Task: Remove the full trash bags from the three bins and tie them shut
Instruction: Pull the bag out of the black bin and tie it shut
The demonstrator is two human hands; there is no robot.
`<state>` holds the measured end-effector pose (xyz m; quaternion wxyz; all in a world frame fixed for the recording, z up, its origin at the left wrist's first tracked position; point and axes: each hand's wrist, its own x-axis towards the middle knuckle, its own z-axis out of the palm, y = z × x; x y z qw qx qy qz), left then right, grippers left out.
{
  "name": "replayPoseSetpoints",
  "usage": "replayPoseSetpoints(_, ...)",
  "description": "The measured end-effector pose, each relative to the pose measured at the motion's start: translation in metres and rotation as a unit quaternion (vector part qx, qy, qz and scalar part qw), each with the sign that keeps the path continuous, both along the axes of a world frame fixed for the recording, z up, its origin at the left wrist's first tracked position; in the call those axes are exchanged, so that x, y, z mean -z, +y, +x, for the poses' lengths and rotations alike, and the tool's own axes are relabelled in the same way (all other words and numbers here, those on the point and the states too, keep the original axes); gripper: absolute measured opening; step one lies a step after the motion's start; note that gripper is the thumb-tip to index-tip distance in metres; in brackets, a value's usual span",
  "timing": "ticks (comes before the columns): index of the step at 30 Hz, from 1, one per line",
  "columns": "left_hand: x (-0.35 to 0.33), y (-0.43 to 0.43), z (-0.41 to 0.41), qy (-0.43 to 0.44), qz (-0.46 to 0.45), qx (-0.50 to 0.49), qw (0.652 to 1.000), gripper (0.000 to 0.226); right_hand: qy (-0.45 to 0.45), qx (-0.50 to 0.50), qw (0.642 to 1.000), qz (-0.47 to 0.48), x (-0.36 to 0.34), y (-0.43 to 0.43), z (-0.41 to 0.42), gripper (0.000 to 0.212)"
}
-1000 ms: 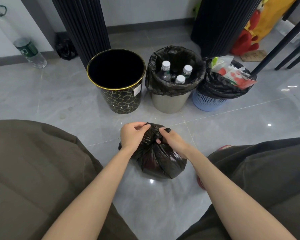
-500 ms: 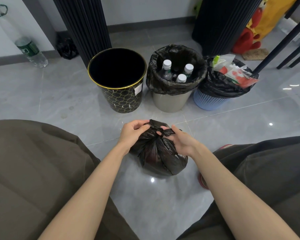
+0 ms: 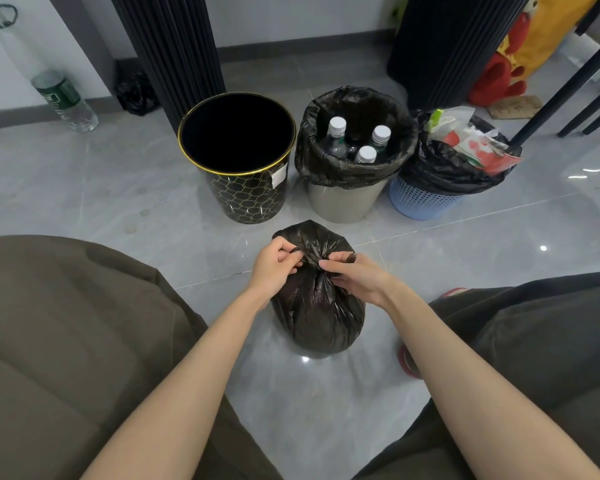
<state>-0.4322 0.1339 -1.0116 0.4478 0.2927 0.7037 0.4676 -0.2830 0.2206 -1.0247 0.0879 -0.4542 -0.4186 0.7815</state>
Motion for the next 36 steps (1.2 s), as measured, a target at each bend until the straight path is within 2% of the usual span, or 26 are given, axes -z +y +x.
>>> replayPoseSetpoints(3, 0.005, -0.002, 0.000, 0.008, -0.003, -0.002, 1.000, 0.019, 0.001, 0.035, 0.999, 0.007, -0.001, -0.001, 0.000, 0.011)
replayPoseSetpoints(6, 0.007, -0.002, -0.001, 0.014, 0.005, -0.005, 1.000, 0.018, 0.002, 0.072, 0.997, -0.035, -0.002, 0.001, 0.004, 0.012)
replayPoseSetpoints(10, 0.011, -0.001, -0.001, 0.012, 0.018, 0.010, 1.000, 0.017, -0.004, 0.072, 0.997, -0.033, -0.004, -0.001, 0.005, 0.015)
replayPoseSetpoints(13, 0.010, 0.009, -0.006, 0.080, -0.011, 0.062, 0.995, 0.012, -0.072, 0.053, 0.991, 0.097, -0.007, -0.005, 0.003, 0.020)
replayPoseSetpoints(16, -0.001, 0.028, -0.014, 0.139, -0.033, 0.141, 0.980, 0.027, -0.164, 0.019, 0.953, 0.255, -0.006, -0.011, 0.002, 0.024)
replayPoseSetpoints(18, -0.003, 0.040, -0.017, 0.239, -0.041, 0.254, 0.936, 0.036, -0.177, 0.001, 0.931, 0.318, -0.005, -0.014, 0.001, 0.026)
replayPoseSetpoints(20, -0.002, 0.046, -0.016, 0.343, -0.080, 0.385, 0.853, 0.053, -0.179, -0.011, 0.914, 0.364, -0.005, -0.015, 0.002, 0.028)
replayPoseSetpoints(21, -0.002, 0.046, -0.015, 0.368, -0.105, 0.426, 0.820, 0.061, -0.180, -0.012, 0.909, 0.375, -0.006, -0.015, 0.003, 0.030)
replayPoseSetpoints(22, -0.001, 0.045, -0.013, 0.378, -0.126, 0.446, 0.802, 0.066, -0.185, -0.012, 0.906, 0.381, -0.006, -0.015, 0.004, 0.033)
replayPoseSetpoints(24, 0.004, 0.040, -0.013, 0.370, -0.145, 0.440, 0.805, 0.065, -0.196, -0.012, 0.898, 0.394, -0.007, -0.015, 0.007, 0.039)
replayPoseSetpoints(27, 0.011, 0.030, -0.019, 0.375, -0.140, 0.407, 0.821, 0.046, -0.205, -0.035, 0.883, 0.422, -0.007, -0.017, 0.006, 0.042)
replayPoseSetpoints(32, 0.009, 0.016, -0.015, 0.385, -0.138, 0.369, 0.834, 0.031, -0.205, -0.062, 0.858, 0.467, -0.006, -0.027, 0.002, 0.030)
replayPoseSetpoints(34, 0.010, 0.010, -0.013, 0.362, -0.144, 0.358, 0.848, 0.028, -0.210, -0.069, 0.846, 0.486, -0.004, -0.031, 0.002, 0.023)
replayPoseSetpoints(36, 0.012, 0.004, -0.012, 0.299, -0.157, 0.347, 0.875, 0.026, -0.214, -0.073, 0.831, 0.509, -0.001, -0.034, 0.002, 0.017)
